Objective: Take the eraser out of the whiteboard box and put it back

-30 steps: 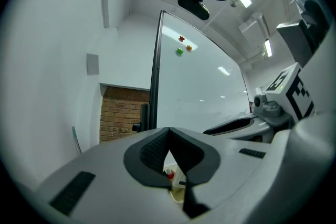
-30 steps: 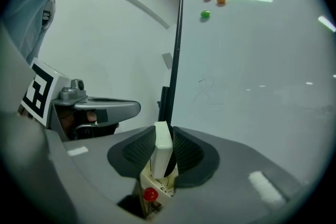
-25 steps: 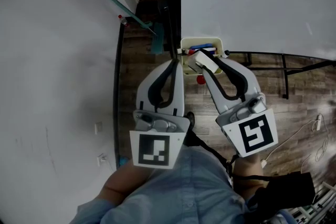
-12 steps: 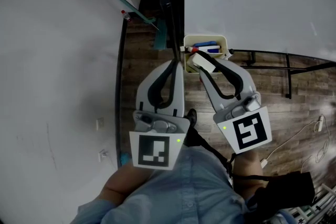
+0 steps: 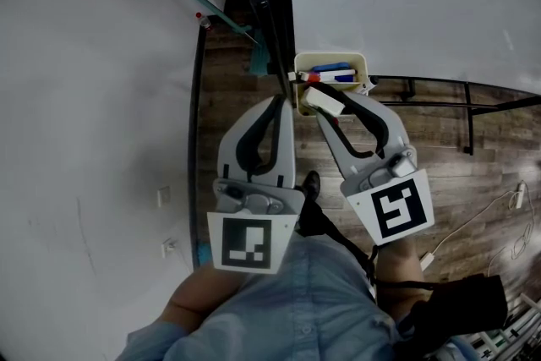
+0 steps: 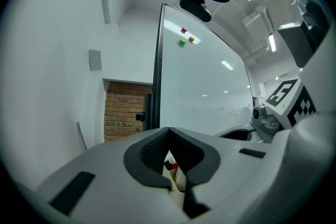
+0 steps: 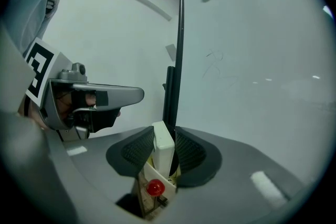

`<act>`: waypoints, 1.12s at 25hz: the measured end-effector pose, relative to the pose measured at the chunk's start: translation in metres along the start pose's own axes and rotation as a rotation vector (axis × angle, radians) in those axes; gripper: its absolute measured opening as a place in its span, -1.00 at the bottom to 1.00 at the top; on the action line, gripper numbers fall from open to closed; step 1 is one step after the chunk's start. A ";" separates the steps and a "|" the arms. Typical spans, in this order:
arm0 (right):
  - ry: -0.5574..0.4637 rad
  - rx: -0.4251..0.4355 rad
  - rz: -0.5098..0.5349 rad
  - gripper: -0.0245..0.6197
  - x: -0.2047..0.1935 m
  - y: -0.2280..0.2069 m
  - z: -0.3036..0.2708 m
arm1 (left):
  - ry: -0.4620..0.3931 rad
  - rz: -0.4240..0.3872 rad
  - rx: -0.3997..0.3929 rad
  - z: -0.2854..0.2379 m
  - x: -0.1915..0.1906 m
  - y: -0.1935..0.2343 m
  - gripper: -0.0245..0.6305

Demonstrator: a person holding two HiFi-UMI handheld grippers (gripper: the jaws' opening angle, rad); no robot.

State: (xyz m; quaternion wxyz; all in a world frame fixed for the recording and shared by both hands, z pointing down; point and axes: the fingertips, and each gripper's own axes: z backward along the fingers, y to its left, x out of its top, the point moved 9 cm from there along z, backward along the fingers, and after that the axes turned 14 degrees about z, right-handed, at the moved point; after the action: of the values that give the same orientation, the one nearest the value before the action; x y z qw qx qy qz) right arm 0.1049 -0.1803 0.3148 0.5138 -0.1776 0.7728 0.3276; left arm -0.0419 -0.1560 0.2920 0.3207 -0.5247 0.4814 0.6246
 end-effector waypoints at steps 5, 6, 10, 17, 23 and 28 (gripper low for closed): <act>0.012 -0.001 0.009 -0.50 -0.001 0.003 -0.003 | -0.005 -0.004 0.005 0.002 0.001 0.002 -0.91; 0.013 -0.004 0.011 -0.50 -0.001 0.003 -0.003 | -0.006 -0.005 0.005 0.002 0.002 0.003 -0.91; 0.017 -0.012 0.009 -0.46 0.000 0.006 -0.001 | -0.007 -0.003 0.007 0.007 0.003 0.004 -0.91; 0.016 -0.068 0.010 -0.43 0.008 0.011 0.010 | -0.023 -0.006 -0.012 0.020 0.008 0.004 -0.91; -0.013 -0.139 -0.026 -0.43 0.020 0.020 0.032 | -0.036 -0.009 -0.058 0.036 0.014 -0.002 -0.91; -0.053 -0.220 -0.057 -0.53 0.035 0.037 0.053 | -0.051 -0.013 -0.107 0.055 0.020 -0.007 -0.91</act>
State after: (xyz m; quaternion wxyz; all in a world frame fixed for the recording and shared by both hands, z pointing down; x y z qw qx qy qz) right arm 0.1039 -0.1144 0.2810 0.5206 -0.2459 0.7129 0.4002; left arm -0.0592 -0.1045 0.2704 0.3084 -0.5281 0.4357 0.6604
